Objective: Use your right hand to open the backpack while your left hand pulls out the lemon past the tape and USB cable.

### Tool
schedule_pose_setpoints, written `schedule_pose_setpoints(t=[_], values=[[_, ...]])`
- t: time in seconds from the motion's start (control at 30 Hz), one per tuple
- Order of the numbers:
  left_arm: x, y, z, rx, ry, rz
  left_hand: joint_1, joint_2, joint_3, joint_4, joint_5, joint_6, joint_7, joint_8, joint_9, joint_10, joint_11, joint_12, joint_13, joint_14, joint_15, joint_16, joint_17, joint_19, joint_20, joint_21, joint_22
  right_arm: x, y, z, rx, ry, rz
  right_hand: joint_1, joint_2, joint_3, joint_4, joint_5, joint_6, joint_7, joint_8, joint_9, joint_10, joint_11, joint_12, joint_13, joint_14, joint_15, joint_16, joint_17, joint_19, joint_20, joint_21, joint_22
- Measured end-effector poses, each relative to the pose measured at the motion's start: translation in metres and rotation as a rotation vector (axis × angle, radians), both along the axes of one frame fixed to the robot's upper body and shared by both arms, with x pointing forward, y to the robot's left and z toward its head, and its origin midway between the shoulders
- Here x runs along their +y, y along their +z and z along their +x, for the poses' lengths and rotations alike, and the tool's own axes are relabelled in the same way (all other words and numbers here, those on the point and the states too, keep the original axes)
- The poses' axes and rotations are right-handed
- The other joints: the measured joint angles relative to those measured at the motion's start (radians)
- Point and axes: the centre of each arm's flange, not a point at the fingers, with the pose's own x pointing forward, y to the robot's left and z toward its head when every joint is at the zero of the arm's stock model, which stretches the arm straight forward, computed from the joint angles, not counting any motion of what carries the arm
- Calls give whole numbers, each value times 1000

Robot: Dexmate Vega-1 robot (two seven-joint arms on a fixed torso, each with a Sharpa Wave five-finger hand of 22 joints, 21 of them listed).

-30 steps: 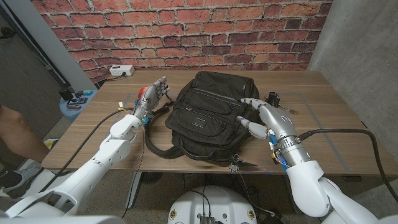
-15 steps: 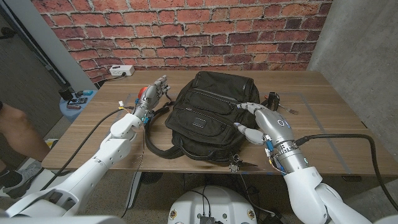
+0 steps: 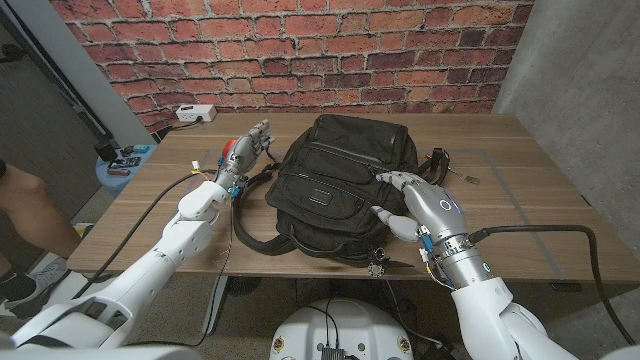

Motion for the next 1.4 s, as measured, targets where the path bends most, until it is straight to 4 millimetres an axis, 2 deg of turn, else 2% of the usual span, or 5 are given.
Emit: schedule_pose_setpoints(t=[0.4,0.93,1.4], values=[[-5,10,12,-11,-20,14,0,0,0,0,0,0,0,0,0,0,0,0,0,0,0,0,0,0,0,-4,0,10,-8,-1,-10,-52,-40,6,-6,-1,7,0,5,-5,-4,0,7,-7,0,5,11,0,4,5,9,-2,0,0],[-9,14,14,-19,-24,14,4,-4,-4,-4,0,0,0,0,0,0,0,0,0,0,0,0,0,5,5,-7,0,15,-18,-5,24,-38,-27,6,-6,-1,13,7,5,-5,-10,0,7,-7,-1,5,11,0,4,8,13,2,0,0],[-1,4,2,-11,3,-19,4,-4,-4,-4,0,0,0,0,0,0,0,0,0,0,0,0,0,5,5,-11,0,6,-30,-8,10,-92,-67,6,-6,-4,16,7,8,-9,-10,0,7,-7,-1,9,13,2,4,12,18,-3,-6,0]])
